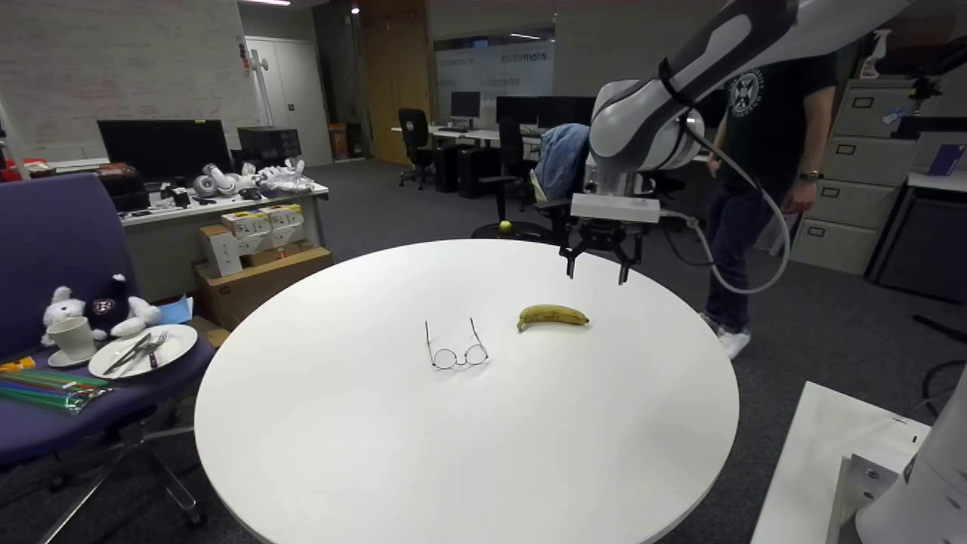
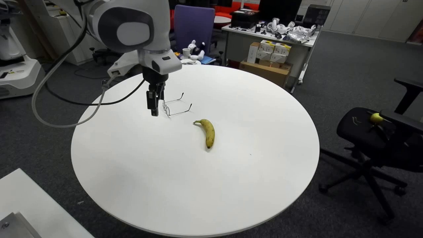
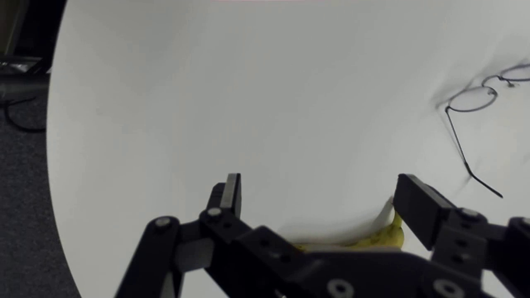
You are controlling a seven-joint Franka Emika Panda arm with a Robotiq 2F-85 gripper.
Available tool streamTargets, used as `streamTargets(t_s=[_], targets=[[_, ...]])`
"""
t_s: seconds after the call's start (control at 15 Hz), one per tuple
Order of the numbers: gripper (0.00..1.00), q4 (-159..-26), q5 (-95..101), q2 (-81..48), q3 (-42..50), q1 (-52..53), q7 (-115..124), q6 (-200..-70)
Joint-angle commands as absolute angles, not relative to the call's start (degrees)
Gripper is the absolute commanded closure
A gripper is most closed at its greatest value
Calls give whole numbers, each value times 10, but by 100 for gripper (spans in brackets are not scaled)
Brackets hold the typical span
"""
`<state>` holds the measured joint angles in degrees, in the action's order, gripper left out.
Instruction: Move the banana slightly to the right
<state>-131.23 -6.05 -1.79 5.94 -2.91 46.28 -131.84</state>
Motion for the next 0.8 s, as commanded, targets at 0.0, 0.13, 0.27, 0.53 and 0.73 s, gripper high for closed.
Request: streamTargets(t_s=[0.0,0.13,0.27,0.53,0.73], targets=[[0,-1342,-2,22,56,-34,397,-1274],[0,-1345,39,27,54,-34,369,-1257],[0,-1347,79,27,53,-33,340,-1248],[0,-1329,91,-4,52,-34,340,-1260],[0,-1329,91,-9,52,-33,340,-1260]])
